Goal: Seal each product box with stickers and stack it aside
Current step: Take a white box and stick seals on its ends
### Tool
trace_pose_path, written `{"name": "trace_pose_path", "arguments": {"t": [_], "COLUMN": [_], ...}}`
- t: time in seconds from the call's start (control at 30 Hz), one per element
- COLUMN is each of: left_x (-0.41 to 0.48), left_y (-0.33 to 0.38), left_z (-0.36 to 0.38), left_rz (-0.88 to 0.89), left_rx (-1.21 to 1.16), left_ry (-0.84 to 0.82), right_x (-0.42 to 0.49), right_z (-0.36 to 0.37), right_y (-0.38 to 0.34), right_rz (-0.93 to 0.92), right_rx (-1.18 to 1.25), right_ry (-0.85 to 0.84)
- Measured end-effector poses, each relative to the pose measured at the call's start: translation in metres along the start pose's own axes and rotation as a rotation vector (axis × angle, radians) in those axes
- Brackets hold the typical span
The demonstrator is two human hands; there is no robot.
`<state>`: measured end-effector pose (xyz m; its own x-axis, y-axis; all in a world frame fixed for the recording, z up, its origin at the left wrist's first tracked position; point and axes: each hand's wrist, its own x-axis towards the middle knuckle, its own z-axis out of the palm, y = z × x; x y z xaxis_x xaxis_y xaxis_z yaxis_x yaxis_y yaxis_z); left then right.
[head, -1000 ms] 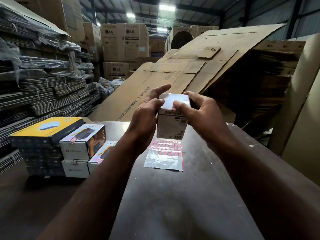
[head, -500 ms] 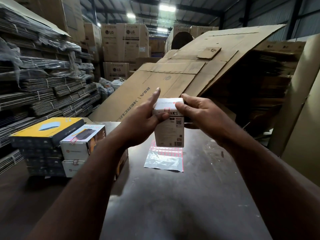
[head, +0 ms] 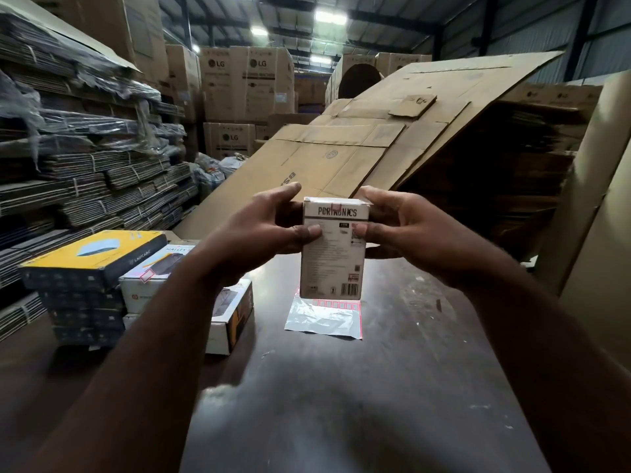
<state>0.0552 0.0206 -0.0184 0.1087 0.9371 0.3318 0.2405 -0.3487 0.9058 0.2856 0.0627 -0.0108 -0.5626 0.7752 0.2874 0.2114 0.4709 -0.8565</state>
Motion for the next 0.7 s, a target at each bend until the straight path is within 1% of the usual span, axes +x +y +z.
{"name": "trace_pose_path", "arguments": {"t": [0.07, 0.1, 0.17, 0.2, 0.23, 0.3, 0.37, 0.4, 0.53, 0.63, 0.7], "left_x": [0.002, 0.003, 0.005, 0.007, 0.008, 0.009, 0.012, 0.013, 0.012, 0.012, 0.011], "left_y": [0.000, -0.001, -0.002, -0.004, -0.007, -0.012, -0.018, -0.020, -0.015, -0.013, -0.013], "left_z": [0.001, 0.003, 0.010, 0.014, 0.018, 0.024, 0.027, 0.029, 0.033, 0.032, 0.031], "left_rz": [-0.016, -0.021, -0.037, -0.045, -0.046, -0.049, -0.069, -0.079, -0.121, -0.126, -0.130], "left_rx": [-0.008, -0.008, 0.014, 0.038, 0.086, 0.169, 0.104, 0.048, -0.199, -0.316, -0.352], "left_ry": [0.051, 0.091, 0.208, 0.279, 0.344, 0.414, 0.416, 0.408, 0.300, 0.230, 0.201], "right_x": [0.003, 0.005, 0.008, 0.008, 0.008, 0.007, 0.006, 0.006, 0.005, 0.004, 0.004], "right_z": [0.006, 0.010, 0.018, 0.022, 0.024, 0.029, 0.034, 0.037, 0.041, 0.035, 0.029], "right_y": [0.001, 0.002, 0.004, 0.007, 0.009, 0.009, 0.009, 0.009, 0.018, 0.020, 0.017], "right_rz": [0.002, 0.007, 0.024, 0.035, 0.057, 0.098, 0.097, 0.083, 0.084, 0.131, 0.177], "right_rx": [0.122, 0.141, 0.080, 0.057, 0.057, 0.090, 0.059, 0.032, 0.066, 0.077, 0.126], "right_ry": [0.101, 0.181, 0.324, 0.348, 0.337, 0.231, 0.103, 0.073, 0.114, 0.152, 0.166]}}
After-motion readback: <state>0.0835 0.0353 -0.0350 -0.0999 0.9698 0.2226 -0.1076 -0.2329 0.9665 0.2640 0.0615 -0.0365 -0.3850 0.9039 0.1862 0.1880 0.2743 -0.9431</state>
